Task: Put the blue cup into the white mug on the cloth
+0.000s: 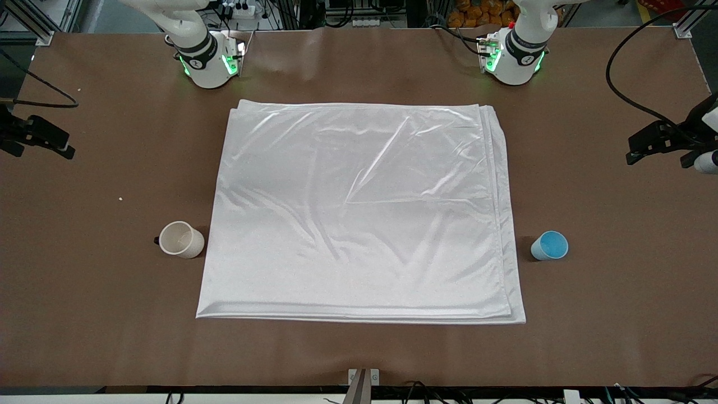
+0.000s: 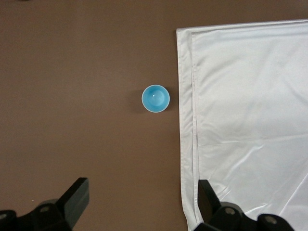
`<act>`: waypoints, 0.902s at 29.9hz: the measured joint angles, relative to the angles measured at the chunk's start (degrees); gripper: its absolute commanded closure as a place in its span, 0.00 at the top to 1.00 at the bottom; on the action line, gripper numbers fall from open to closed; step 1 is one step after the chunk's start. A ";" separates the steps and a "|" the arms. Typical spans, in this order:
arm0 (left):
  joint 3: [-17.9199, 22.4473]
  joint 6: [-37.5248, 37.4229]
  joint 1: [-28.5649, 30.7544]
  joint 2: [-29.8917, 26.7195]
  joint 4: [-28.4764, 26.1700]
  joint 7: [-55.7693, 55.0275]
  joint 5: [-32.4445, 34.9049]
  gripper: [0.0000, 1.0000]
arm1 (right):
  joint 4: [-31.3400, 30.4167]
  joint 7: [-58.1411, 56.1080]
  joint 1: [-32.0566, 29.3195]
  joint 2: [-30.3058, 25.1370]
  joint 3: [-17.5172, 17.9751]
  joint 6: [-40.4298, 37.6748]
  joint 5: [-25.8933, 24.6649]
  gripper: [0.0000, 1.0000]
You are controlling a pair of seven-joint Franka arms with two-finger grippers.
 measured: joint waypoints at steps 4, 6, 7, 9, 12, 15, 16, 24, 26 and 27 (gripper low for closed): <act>0.00 0.00 0.00 0.00 0.00 0.00 0.00 1.00 | -0.02 0.00 0.00 0.00 -0.01 -0.24 0.00 1.00; 0.01 0.00 0.00 0.04 0.00 0.00 0.00 1.00 | -0.04 0.00 0.00 0.00 -0.01 -0.29 0.00 1.00; 0.01 0.00 0.01 0.07 0.00 0.00 0.00 1.00 | -0.07 0.00 0.00 0.00 -0.01 -0.31 0.00 1.00; 0.02 0.00 0.03 0.17 0.00 0.00 0.00 1.00 | -0.18 0.00 0.00 0.00 -0.01 -0.31 0.00 1.00; 0.02 0.00 0.08 0.36 0.00 0.00 0.00 1.00 | -0.32 0.00 0.00 0.00 -0.01 -0.31 0.00 1.00; 0.05 0.29 0.12 0.69 0.00 0.00 0.09 1.00 | -0.39 -0.01 0.00 0.00 0.01 -0.31 0.00 1.00; 0.07 0.60 0.13 0.87 0.00 0.00 0.25 1.00 | -0.41 -0.02 0.00 0.00 0.01 -0.31 0.00 1.00; 0.22 4.08 0.25 3.85 -0.05 0.00 1.87 1.00 | -1.29 -1.09 0.06 0.16 0.17 0.48 0.01 1.00; 0.24 4.92 0.27 4.86 -0.16 0.00 2.00 1.00 | -2.14 -2.12 0.06 0.20 0.20 1.60 0.01 1.00; 0.25 5.21 0.32 5.39 -0.24 0.00 2.03 1.00 | -2.61 -2.87 0.06 0.24 0.21 2.27 0.01 1.00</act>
